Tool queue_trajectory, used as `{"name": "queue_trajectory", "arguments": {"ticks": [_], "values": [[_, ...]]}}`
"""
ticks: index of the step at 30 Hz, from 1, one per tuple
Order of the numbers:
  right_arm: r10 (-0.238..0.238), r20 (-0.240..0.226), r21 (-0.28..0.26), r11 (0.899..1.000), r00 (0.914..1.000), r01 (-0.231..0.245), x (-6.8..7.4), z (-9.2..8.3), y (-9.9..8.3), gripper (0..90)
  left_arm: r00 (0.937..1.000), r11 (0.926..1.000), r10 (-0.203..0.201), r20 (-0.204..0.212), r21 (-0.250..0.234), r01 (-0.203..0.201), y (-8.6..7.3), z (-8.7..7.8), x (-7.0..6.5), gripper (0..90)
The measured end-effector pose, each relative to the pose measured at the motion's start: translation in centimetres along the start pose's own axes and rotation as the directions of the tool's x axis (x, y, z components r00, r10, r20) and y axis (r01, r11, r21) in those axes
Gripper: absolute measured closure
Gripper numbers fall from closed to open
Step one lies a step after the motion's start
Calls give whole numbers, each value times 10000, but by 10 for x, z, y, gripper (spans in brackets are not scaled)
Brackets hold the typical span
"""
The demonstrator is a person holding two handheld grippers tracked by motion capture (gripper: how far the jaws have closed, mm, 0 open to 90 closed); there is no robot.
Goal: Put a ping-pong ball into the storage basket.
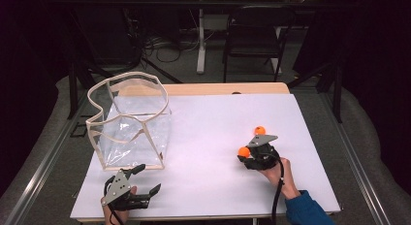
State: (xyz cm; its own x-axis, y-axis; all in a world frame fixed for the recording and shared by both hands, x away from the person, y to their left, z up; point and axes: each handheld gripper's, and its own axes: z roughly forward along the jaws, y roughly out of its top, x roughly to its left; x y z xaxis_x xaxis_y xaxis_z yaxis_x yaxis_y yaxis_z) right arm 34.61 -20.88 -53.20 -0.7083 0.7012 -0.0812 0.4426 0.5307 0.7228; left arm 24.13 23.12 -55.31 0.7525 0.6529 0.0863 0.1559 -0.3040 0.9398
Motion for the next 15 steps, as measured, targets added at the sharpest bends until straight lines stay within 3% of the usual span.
{"name": "queue_trajectory", "arguments": {"ticks": [15], "values": [[9,-70,-644,9979,10000,-13,5,-5,3,505,10000,10000,-3,-18,-47,3,0,-1,0,158]]}}
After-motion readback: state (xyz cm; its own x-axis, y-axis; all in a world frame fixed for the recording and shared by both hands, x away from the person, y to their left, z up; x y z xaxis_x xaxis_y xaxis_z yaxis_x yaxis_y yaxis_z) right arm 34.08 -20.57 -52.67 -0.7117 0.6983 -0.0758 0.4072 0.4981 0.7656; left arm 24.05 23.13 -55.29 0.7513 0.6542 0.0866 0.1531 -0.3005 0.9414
